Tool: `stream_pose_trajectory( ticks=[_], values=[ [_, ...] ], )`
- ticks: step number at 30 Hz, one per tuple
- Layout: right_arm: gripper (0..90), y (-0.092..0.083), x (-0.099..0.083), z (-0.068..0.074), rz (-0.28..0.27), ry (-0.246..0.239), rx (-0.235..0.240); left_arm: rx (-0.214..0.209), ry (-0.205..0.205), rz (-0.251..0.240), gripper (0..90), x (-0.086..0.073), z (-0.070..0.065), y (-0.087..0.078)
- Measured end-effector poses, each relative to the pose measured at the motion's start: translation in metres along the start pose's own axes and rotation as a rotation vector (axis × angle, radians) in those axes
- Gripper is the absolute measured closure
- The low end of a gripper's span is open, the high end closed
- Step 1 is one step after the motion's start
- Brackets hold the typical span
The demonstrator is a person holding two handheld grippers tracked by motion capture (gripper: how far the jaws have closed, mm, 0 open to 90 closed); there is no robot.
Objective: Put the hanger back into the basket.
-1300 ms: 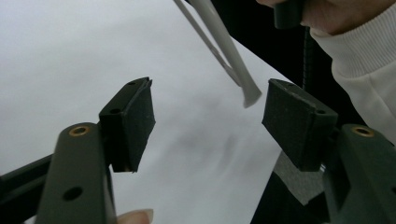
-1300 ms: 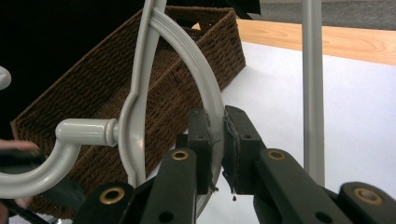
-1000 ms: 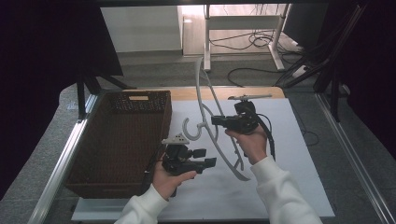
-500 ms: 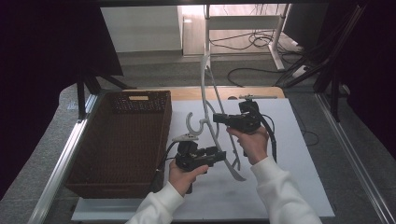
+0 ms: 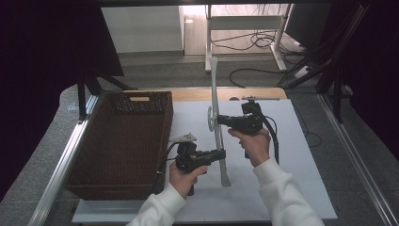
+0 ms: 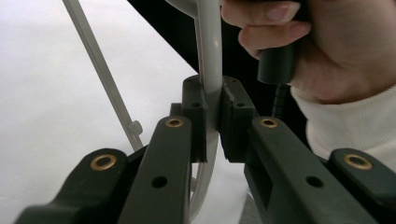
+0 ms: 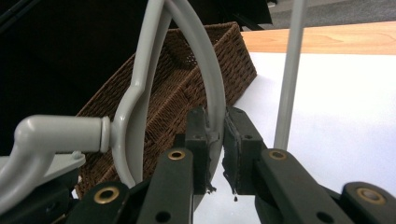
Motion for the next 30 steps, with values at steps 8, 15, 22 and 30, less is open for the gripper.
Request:
stream_pose_trajectory(
  ticks=[8, 15, 22, 30],
  values=[
    [47.3, -0.003, -0.004, -0.001, 0.004, -0.033, -0.032, -0.051, -0.033, -0.010, 82.4, 0.003, -0.001, -0.011],
    [35.2, -0.042, -0.013, -0.015, -0.050, -0.039, -0.062, -0.067, -0.051, -0.019, 82.4, 0.006, 0.000, -0.024],
    [27.6, -0.065, -0.044, -0.027, 0.015, -0.165, -0.150, -0.087, -0.072, -0.009, 82.3, 0.008, -0.001, -0.032],
    [24.3, -0.069, -0.075, -0.049, 0.085, -0.216, -0.225, -0.078, -0.060, 0.038, 82.3, 0.008, -0.002, -0.044]
  ],
)
Point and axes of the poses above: each handheld gripper's, and its own axes: y roughly forward along the jaws, x roughly out of its top, z roughly to its left, the point moved 4 cm from there along y, roughly forward along the jaws, and after that the axes turned 4 degrees about z, right-handed, at the moved point
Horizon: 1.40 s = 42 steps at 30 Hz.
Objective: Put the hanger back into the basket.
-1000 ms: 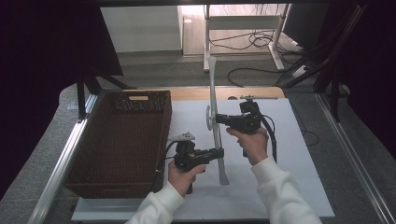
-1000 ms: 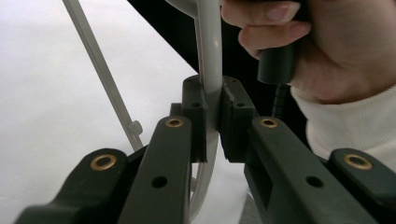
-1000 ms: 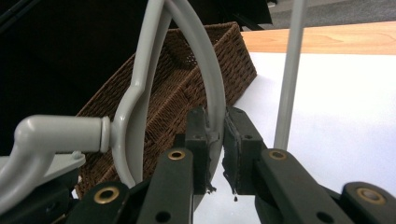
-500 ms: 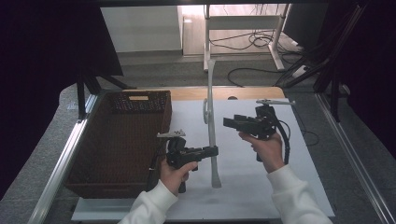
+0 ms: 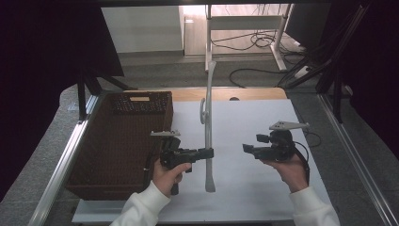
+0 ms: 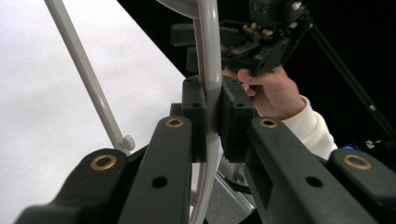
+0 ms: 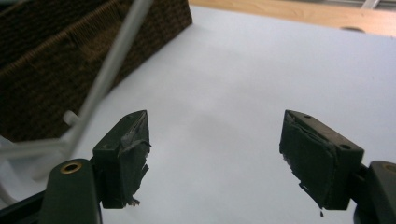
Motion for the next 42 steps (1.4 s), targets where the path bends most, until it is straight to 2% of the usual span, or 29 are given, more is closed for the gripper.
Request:
stream_pose_trajectory(
  ticks=[4, 7, 19, 23, 26, 34, 39, 42],
  values=[
    [23.9, 0.004, -0.017, -0.010, 0.006, 0.008, -0.014, 0.008, 0.003, 0.020, 82.3, -0.001, -0.001, -0.006],
    [22.8, 0.006, -0.024, -0.013, 0.044, 0.005, -0.035, 0.020, 0.024, 0.039, 82.3, -0.002, -0.004, -0.011],
    [22.8, 0.007, -0.033, -0.021, 0.037, 0.014, -0.076, 0.035, 0.086, 0.082, 82.2, 0.008, -0.018, -0.044],
    [22.8, 0.005, -0.033, -0.022, 0.030, 0.011, -0.094, 0.031, 0.096, 0.077, 82.3, 0.013, -0.019, -0.055],
    [22.8, 0.005, -0.034, -0.023, 0.036, 0.015, -0.099, 0.033, 0.100, 0.070, 82.3, 0.017, -0.019, -0.062],
    [22.8, 0.004, -0.034, -0.023, 0.034, 0.015, -0.106, 0.026, 0.099, 0.087, 82.2, 0.023, -0.014, -0.076],
    [22.8, 0.005, -0.035, -0.024, 0.028, 0.020, -0.118, -0.004, 0.098, 0.092, 82.2, 0.027, -0.008, -0.083],
    [22.8, 0.004, -0.034, -0.024, 0.022, 0.021, -0.128, -0.007, 0.093, 0.092, 82.2, 0.029, -0.005, -0.087]
  ],
)
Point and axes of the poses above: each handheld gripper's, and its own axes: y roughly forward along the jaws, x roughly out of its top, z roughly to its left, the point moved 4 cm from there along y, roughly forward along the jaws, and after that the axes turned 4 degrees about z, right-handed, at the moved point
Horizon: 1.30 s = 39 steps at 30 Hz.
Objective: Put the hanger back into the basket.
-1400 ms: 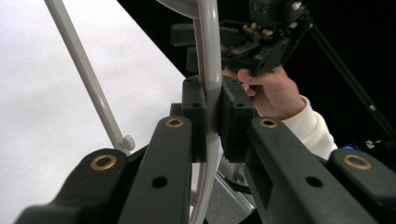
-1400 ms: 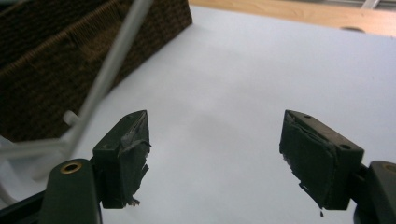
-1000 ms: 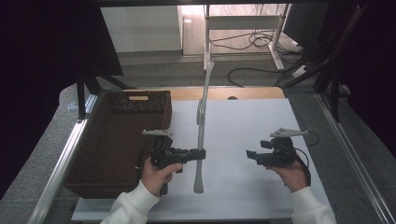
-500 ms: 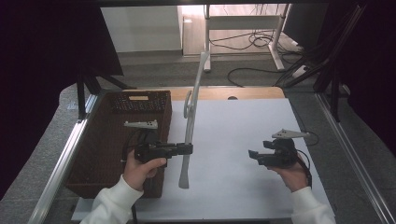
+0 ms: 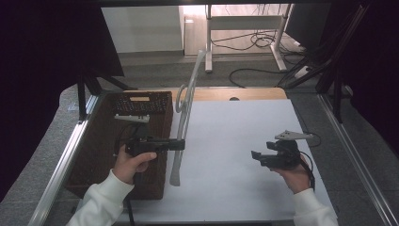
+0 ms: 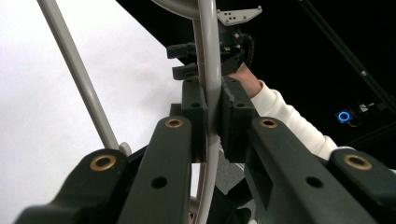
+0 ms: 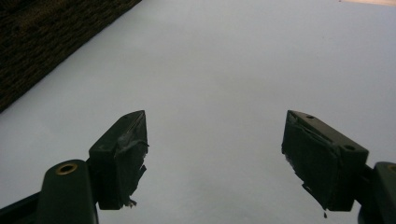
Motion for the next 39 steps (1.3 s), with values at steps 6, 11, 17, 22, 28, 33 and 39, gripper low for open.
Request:
stream_pose_trajectory(
  ticks=[6, 11, 17, 22, 28, 33, 39],
  values=[
    [22.8, 0.000, -0.001, -0.001, 0.003, 0.002, -0.004, 0.006, -0.002, 0.001, 82.2, 0.002, 0.002, -0.009],
    [22.8, 0.001, -0.001, 0.000, 0.004, 0.001, -0.004, 0.026, 0.001, 0.004, 82.2, 0.004, 0.007, -0.020],
    [23.3, 0.002, -0.002, 0.000, 0.005, -0.002, -0.013, 0.037, 0.000, -0.001, 82.2, 0.005, 0.012, -0.034],
    [23.8, 0.003, -0.001, 0.000, 0.003, 0.007, -0.025, 0.034, 0.000, -0.006, 82.2, 0.009, 0.016, -0.047],
    [23.7, 0.003, -0.002, -0.001, 0.004, 0.008, -0.027, 0.048, 0.002, -0.018, 82.2, 0.011, 0.020, -0.063],
    [23.8, 0.003, -0.002, -0.001, 0.007, 0.009, -0.027, 0.053, -0.003, -0.016, 82.2, 0.011, 0.027, -0.074],
    [23.8, 0.004, -0.003, -0.001, 0.013, 0.013, -0.026, 0.071, -0.013, -0.026, 82.2, 0.011, 0.037, -0.086]
  ],
)
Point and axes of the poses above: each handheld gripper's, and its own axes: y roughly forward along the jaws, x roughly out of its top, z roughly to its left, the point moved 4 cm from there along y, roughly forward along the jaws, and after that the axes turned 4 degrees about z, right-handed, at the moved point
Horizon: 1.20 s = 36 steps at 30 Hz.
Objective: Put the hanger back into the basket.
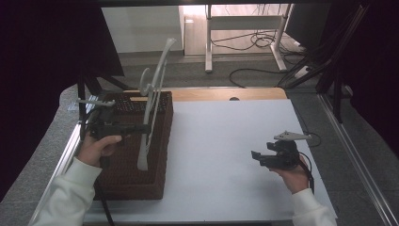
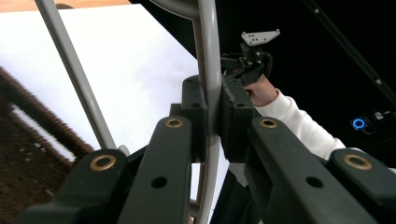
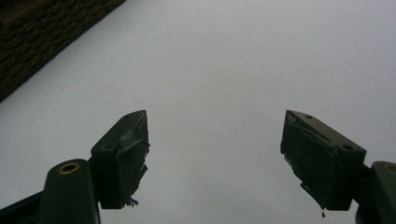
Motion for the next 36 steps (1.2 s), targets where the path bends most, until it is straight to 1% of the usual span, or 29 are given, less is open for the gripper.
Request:
stream_pose_trajectory(
  ticks=[2, 4, 10, 14, 15, 18, 21, 24, 29, 32, 33, 34, 36],
  values=[
    [23.8, 0.000, 0.000, -0.001, 0.002, -0.002, -0.001, 0.006, 0.001, -0.004, 82.2, 0.000, 0.002, -0.004],
    [23.9, 0.001, 0.000, -0.001, 0.002, 0.001, -0.001, 0.016, 0.017, -0.002, 82.1, 0.000, 0.003, -0.007],
    [24.1, 0.001, -0.001, -0.001, 0.000, 0.003, -0.002, 0.023, 0.037, 0.012, 82.2, 0.001, 0.007, -0.017],
    [24.2, 0.001, -0.001, -0.002, 0.003, 0.007, -0.005, 0.026, 0.035, 0.026, 82.1, -0.002, 0.011, -0.022],
    [24.2, 0.001, -0.001, -0.002, 0.005, 0.005, -0.006, 0.036, 0.030, 0.039, 82.1, -0.005, 0.014, -0.026],
    [24.2, 0.001, -0.002, -0.002, 0.006, 0.010, -0.007, 0.050, 0.021, 0.053, 82.1, -0.010, 0.020, -0.032],
    [24.2, 0.001, -0.002, -0.002, 0.010, 0.017, -0.006, 0.070, 0.030, 0.071, 82.1, -0.016, 0.026, -0.036],
    [24.2, 0.002, -0.002, -0.002, 0.011, 0.015, -0.007, 0.077, 0.027, 0.083, 82.0, -0.024, 0.031, -0.041],
    [24.2, 0.003, -0.003, -0.003, 0.013, 0.014, -0.010, 0.077, 0.030, 0.103, 82.0, -0.037, 0.039, -0.048],
    [24.2, 0.003, -0.003, -0.003, 0.014, 0.014, -0.012, 0.075, 0.038, 0.119, 82.0, -0.044, 0.042, -0.051],
    [24.2, 0.004, -0.003, -0.003, 0.014, 0.015, -0.012, 0.075, 0.038, 0.119, 82.0, -0.044, 0.042, -0.051],
    [24.2, 0.004, -0.003, -0.003, 0.014, 0.014, -0.012, 0.085, 0.036, 0.125, 82.0, -0.048, 0.043, -0.053],
    [24.2, 0.004, -0.003, -0.002, 0.017, 0.017, -0.012, 0.085, 0.028, 0.128, 82.0, -0.052, 0.044, -0.053]
  ],
)
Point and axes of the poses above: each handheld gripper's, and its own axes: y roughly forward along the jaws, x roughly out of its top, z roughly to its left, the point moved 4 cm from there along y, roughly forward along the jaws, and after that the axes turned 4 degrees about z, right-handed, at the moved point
